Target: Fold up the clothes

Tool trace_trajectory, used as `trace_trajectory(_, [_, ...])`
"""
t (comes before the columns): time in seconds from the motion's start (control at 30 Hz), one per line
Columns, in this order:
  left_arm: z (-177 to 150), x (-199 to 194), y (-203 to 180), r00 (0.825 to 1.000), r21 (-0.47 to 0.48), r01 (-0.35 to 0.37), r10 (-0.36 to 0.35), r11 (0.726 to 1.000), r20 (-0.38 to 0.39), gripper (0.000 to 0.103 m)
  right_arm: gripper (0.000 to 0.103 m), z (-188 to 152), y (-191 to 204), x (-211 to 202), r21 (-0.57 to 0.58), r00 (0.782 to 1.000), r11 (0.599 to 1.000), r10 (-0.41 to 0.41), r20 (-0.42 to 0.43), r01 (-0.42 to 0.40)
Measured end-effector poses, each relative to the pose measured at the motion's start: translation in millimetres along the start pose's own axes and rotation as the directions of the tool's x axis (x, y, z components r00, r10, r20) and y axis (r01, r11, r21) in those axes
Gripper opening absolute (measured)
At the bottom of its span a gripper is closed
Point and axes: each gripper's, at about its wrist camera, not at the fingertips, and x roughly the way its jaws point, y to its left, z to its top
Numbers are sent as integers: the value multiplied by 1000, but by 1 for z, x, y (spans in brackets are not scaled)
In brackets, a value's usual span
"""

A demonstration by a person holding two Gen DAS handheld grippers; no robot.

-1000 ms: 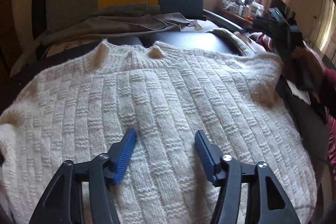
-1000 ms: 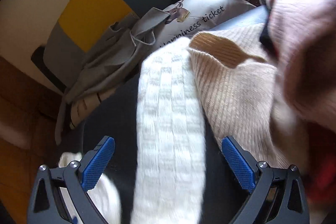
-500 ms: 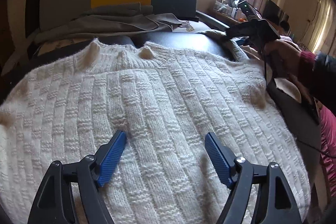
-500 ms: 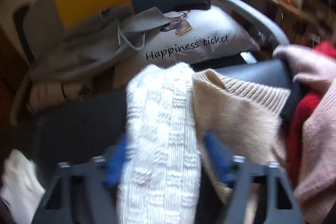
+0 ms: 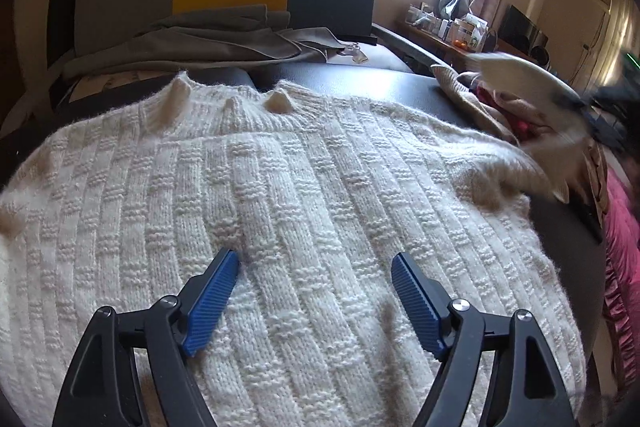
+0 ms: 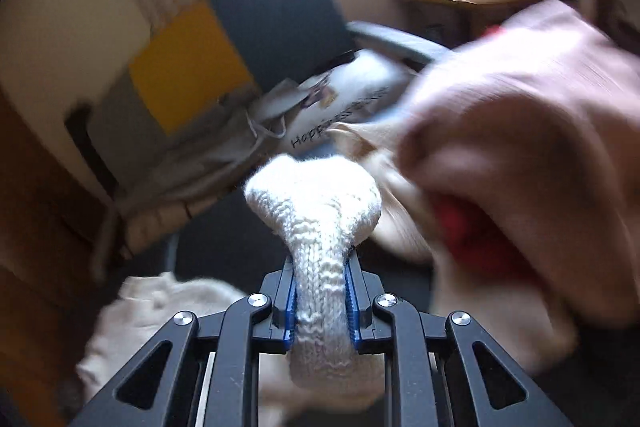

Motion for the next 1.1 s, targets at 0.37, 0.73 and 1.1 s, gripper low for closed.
trace_trajectory(0.37, [1,-2,5,1000,-14,16,-15,1000,4,80,23,-50,-72,-112,434,992,896,49,114,-94])
trace_trajectory(0.73, [0,0,-3,1000,10,-26,26,1000,-4,80,99,18,-22,-73,70,997,995,-72,29,70])
trace_trajectory(1.1, [-1,3,-12,996,56,-88,89,995,-19,80,96,-32,-91,-53,-327,892,830,-422,162,452])
